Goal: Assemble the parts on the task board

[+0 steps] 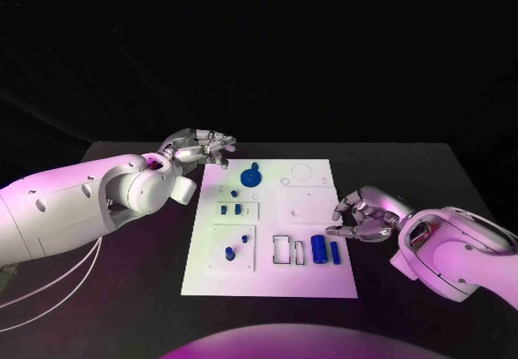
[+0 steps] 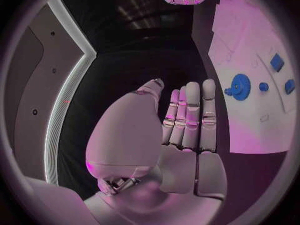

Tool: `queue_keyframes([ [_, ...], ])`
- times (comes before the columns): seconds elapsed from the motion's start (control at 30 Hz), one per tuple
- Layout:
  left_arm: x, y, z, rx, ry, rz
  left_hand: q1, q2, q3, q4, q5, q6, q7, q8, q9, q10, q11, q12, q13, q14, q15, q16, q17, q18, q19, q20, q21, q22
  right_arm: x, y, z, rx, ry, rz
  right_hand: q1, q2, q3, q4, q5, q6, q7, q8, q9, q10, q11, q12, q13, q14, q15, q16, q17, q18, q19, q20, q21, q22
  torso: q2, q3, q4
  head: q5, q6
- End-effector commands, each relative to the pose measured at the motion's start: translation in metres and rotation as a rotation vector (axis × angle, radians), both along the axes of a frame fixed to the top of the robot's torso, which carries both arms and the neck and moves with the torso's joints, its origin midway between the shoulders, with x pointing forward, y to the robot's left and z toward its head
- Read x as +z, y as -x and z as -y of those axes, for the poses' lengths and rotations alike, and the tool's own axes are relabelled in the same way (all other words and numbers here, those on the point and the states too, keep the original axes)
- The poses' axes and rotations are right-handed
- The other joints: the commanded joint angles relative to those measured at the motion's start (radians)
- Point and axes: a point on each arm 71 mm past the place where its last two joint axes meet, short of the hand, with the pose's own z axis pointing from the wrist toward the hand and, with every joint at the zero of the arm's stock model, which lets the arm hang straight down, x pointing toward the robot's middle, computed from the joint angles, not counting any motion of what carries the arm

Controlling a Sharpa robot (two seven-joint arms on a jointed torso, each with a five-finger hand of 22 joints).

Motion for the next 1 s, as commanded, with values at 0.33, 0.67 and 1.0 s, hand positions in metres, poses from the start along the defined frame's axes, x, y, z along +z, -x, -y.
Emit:
queue_keyframes([
  [0.33,0.001,0.002,0.0,-0.005,0.009,0.008,-0.004,-0.001,0.005,-0.001,0.0,-0.006,0.001,0.004,-0.002,-0.006,-0.002,0.004,-0.002,-0.009,0.002,0.003,-0.002,0.011,-0.002,0.002,-0.006,-0.001,-0.021,0.017,-0.006,-0.004,0.109,-0.043,-0.042,0.013,-0.033,0.002,-0.008,0.002,-0.003,-0.003,0.004,0.023,0.0,0.03,0.093,0.104,0.0,0.007,0.262,-0.02,0.1,0.004,0.011,0.261,-0.001,-0.0017,-0.0041,0.001,-0.015],
  [0.67,0.001,0.002,-0.001,-0.006,0.008,0.005,-0.005,-0.001,0.006,-0.002,0.001,-0.006,0.001,0.006,-0.002,-0.006,-0.002,0.005,-0.002,-0.009,0.002,0.004,-0.002,0.011,-0.002,0.002,-0.006,-0.001,-0.032,0.021,-0.018,0.023,0.117,-0.039,-0.043,0.019,-0.035,0.001,-0.006,0.007,-0.005,-0.002,0.005,0.035,-0.001,0.048,0.109,0.104,-0.001,0.007,0.262,-0.021,0.102,0.003,0.015,0.262,-0.001,-0.0003,-0.0044,0.005,-0.019],
  [1.0,0.0,0.002,-0.002,-0.006,0.007,0.003,-0.005,-0.001,0.006,-0.002,0.001,-0.006,0.001,0.006,-0.001,-0.006,-0.002,0.005,-0.002,-0.009,0.002,0.004,-0.002,0.011,-0.002,0.002,-0.006,-0.001,-0.037,0.019,-0.025,0.038,0.128,-0.04,-0.042,0.02,-0.036,0.001,-0.007,0.011,-0.006,-0.001,0.005,0.038,-0.002,0.053,0.114,0.104,-0.001,0.007,0.262,-0.021,0.102,0.003,0.017,0.263,0.0,-0.0011,-0.0034,0.009,-0.023],
])
